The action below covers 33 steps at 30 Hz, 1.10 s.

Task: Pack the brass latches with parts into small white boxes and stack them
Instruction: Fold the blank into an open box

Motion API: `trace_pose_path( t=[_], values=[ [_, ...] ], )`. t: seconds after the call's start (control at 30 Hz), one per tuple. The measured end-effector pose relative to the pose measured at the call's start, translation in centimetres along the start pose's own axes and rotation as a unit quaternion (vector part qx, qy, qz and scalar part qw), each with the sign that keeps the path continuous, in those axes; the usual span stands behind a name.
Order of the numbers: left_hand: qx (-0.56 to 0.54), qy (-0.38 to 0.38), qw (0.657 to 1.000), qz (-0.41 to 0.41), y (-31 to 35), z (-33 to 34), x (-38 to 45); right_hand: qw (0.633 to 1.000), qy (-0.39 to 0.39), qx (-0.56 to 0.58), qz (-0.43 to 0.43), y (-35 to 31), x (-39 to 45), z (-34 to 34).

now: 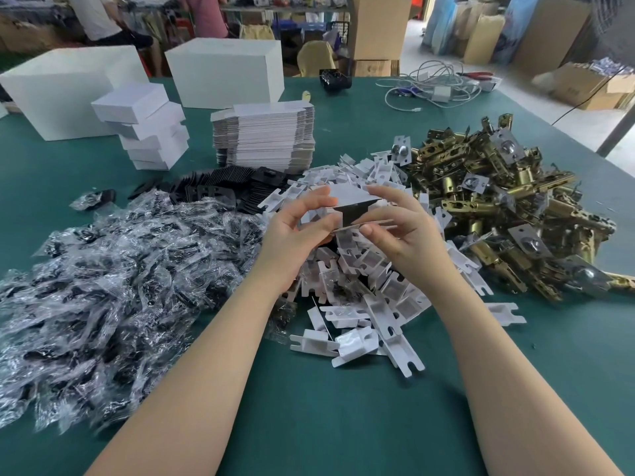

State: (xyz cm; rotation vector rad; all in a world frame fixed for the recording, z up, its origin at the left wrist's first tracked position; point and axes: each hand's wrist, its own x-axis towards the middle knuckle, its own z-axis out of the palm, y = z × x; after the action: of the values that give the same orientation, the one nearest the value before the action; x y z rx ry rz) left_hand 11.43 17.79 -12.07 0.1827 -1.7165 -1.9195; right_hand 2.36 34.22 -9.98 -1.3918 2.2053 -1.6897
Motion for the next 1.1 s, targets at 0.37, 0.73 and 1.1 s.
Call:
trace_pose_path(
  t=[0.37,0.73,1.1],
  values=[
    [0.061,-0.011,0.998,0.015,0.7,0.7,-0.8,0.991,0.107,0.055,0.057,0.3,0.2,2.0],
    [0.164,-0.050,0.985,0.033,1.1,1.6,-1.0,0.955,0.198,0.137,0.174,0.2,0.3,2.0],
    [0.150,0.026,0.988,-0.007,0.5,2.6,-1.4,0.943,0.192,0.163,0.216,0.0,0.0,2.6]
  ],
)
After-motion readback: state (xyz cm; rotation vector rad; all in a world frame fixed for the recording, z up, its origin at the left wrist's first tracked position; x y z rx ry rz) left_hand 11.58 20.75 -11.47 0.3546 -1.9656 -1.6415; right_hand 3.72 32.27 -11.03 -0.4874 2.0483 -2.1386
